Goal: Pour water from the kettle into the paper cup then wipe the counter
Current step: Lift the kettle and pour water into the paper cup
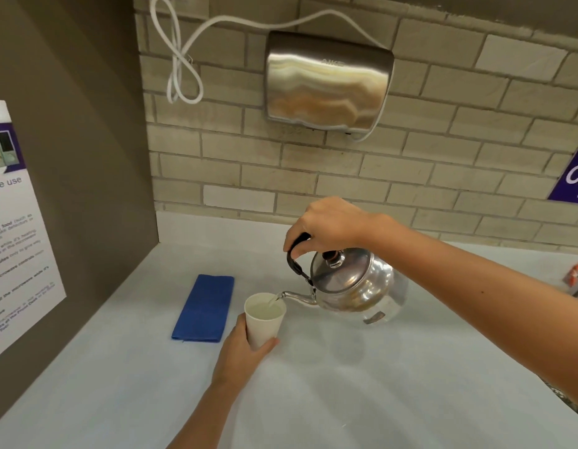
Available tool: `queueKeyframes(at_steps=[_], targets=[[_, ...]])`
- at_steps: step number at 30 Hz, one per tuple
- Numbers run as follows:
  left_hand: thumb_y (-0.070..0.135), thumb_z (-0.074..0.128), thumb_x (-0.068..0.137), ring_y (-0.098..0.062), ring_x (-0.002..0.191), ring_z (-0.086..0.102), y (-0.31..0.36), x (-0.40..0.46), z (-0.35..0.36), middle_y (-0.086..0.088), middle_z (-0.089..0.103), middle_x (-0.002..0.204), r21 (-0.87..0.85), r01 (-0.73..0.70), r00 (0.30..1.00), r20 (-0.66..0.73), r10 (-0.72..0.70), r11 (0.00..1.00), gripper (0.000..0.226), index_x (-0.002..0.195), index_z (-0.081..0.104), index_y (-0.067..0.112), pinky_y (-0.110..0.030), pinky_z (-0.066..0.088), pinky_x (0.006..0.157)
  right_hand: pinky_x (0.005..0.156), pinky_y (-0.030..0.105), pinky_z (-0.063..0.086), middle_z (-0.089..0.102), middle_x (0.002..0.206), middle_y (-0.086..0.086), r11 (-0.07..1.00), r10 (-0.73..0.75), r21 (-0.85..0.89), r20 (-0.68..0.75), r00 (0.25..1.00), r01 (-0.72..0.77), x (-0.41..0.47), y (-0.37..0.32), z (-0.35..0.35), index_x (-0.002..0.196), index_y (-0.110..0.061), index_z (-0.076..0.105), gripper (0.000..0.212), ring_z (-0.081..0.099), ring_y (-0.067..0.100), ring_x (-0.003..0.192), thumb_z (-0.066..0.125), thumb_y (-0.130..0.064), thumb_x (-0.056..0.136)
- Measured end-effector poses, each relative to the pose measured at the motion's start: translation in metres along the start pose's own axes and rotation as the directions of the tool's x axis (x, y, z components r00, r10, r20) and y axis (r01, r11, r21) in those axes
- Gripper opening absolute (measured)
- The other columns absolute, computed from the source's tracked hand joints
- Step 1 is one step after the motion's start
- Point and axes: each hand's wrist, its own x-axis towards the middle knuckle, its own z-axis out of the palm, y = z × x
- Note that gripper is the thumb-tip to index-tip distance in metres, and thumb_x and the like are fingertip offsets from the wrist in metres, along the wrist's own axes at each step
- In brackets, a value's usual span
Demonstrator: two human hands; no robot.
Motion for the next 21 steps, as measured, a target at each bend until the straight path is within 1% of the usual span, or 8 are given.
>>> queueKeyframes(at_steps=[2, 5, 8, 10, 14, 16, 19, 21], targets=[[0.044, 0.078, 0.066, -0.01, 0.103, 0.054, 0.001, -0.001, -0.001, 0.011, 0.055, 0.114, -0.005, -0.002, 1.0, 0.001, 0.002, 1.0, 0.071, 0.124, 0.04, 0.03, -0.025, 0.045, 0.083, 0.053, 0.022, 0.037, 0.073, 0.09, -0.013, 0.994, 0.054, 0.095, -0.025, 0.998, -0.051, -0.007, 0.009, 0.005, 0.103, -0.042, 0.064, 0.022, 0.061, 0.011, 0.079, 0.058, -0.049, 0.083], [0.043, 0.078, 0.065, -0.01, 0.103, 0.056, 0.003, -0.002, -0.002, 0.009, 0.057, 0.114, 0.002, 0.003, 1.0, -0.005, -0.003, 1.0, 0.069, 0.122, 0.042, 0.029, -0.024, 0.046, 0.082, 0.06, 0.024, 0.043, 0.072, 0.093, -0.017, 0.954, 0.164, 0.261, -0.039, 0.986, -0.148, -0.016, 0.027, 0.014, 0.101, -0.045, 0.064, 0.021, 0.058, 0.006, 0.079, 0.06, -0.051, 0.081], [0.045, 0.078, 0.064, -0.01, 0.105, 0.056, 0.004, -0.003, -0.002, 0.01, 0.058, 0.114, -0.012, 0.022, 1.0, -0.005, -0.022, 1.0, 0.068, 0.12, 0.043, 0.03, -0.025, 0.048, 0.085, 0.074, 0.027, 0.048, 0.068, 0.093, -0.027, 0.872, 0.269, 0.44, -0.067, 0.961, -0.213, -0.018, 0.048, 0.025, 0.097, -0.048, 0.065, 0.017, 0.06, 0.003, 0.088, 0.063, -0.048, 0.08], [0.045, 0.078, 0.064, -0.011, 0.107, 0.056, 0.004, -0.003, -0.003, 0.008, 0.059, 0.116, -0.008, 0.034, 0.999, -0.004, -0.034, 0.999, 0.069, 0.121, 0.043, 0.029, -0.031, 0.05, 0.089, 0.08, 0.028, 0.047, 0.069, 0.096, -0.025, 0.795, 0.344, 0.558, -0.093, 0.934, -0.237, -0.014, 0.062, 0.037, 0.094, -0.048, 0.066, 0.016, 0.061, 0.003, 0.092, 0.064, -0.048, 0.079], [0.041, 0.078, 0.066, -0.013, 0.112, 0.055, 0.006, -0.003, -0.003, 0.005, 0.058, 0.124, -0.016, 0.057, 0.998, 0.0, -0.057, 0.998, 0.074, 0.128, 0.042, 0.025, -0.039, 0.049, 0.097, 0.075, 0.028, 0.047, 0.073, 0.093, -0.013, 0.705, 0.436, 0.679, -0.183, 0.881, -0.207, 0.012, 0.073, 0.072, 0.092, -0.042, 0.07, 0.014, 0.062, 0.006, 0.08, 0.067, -0.041, 0.079], [0.043, 0.078, 0.066, -0.013, 0.113, 0.055, 0.006, -0.004, -0.003, 0.006, 0.057, 0.124, -0.011, 0.066, 0.998, 0.001, -0.066, 0.998, 0.076, 0.13, 0.041, 0.026, -0.038, 0.049, 0.098, 0.077, 0.028, 0.046, 0.072, 0.093, -0.015, 0.678, 0.45, 0.712, -0.206, 0.869, -0.182, 0.029, 0.072, 0.091, 0.095, -0.036, 0.071, 0.014, 0.063, 0.008, 0.082, 0.066, -0.037, 0.081], [0.044, 0.078, 0.065, -0.012, 0.112, 0.056, 0.007, -0.005, -0.004, 0.008, 0.058, 0.122, -0.017, 0.064, 0.998, -0.009, -0.064, 0.998, 0.074, 0.128, 0.042, 0.029, -0.037, 0.05, 0.096, 0.064, 0.022, 0.039, 0.064, 0.073, -0.024, 0.664, 0.474, 0.723, -0.205, 0.856, -0.194, 0.054, 0.071, 0.115, 0.095, -0.035, 0.071, 0.015, 0.055, 0.002, 0.063, 0.065, -0.038, 0.082], [0.045, 0.078, 0.065, -0.011, 0.112, 0.055, 0.007, -0.005, -0.003, 0.009, 0.058, 0.122, -0.029, 0.063, 0.998, -0.007, -0.063, 0.998, 0.075, 0.129, 0.042, 0.029, -0.036, 0.05, 0.096, 0.059, 0.017, 0.035, 0.059, 0.067, -0.026, 0.661, 0.48, 0.722, -0.2, 0.854, -0.203, 0.068, 0.072, 0.126, 0.095, -0.034, 0.071, 0.015, 0.051, 0.0, 0.058, 0.065, -0.039, 0.082]])
